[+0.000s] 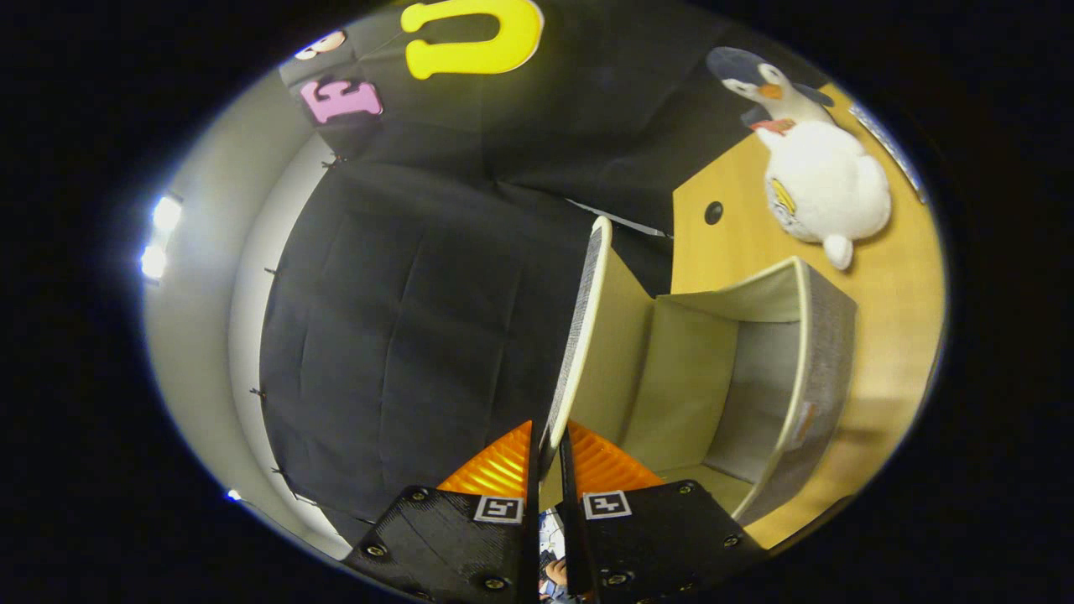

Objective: Open the storage box then place both shoes into the box .Put the left shoe in first, then the right shoe, with the right side of both shoes facing outward in a uniform manner.

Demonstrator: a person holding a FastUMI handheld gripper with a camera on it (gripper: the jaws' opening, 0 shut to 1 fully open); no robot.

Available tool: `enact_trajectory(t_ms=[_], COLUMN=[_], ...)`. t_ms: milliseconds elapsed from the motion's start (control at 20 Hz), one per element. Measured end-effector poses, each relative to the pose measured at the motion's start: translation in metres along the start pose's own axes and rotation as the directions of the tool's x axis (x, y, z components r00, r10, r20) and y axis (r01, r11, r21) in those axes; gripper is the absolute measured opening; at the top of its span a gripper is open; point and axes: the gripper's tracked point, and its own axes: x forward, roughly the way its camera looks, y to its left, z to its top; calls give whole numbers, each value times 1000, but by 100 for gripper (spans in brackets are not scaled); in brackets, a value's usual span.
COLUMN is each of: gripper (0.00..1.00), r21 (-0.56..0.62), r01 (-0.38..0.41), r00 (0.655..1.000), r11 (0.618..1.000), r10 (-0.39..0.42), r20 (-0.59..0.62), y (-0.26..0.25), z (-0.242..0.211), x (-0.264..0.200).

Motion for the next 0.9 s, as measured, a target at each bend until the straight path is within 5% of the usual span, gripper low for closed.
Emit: enact_trajectory(t_ms=[350,700,800,850,900], gripper=[12,13,39,40,53], r21=[-71,-118,-168,-194,-219], r01=[3,169,196,205,211], r00=[995,965,951,945,941], r11=[997,979,966,959,953], r10=[-10,-189,-229,-246,-258], r20=[-96,-184,-207,-215,-219], y=[44,19,14,13,14], z=[-11,-39,-44,-47,-50], x=[102,196,208,208,208])
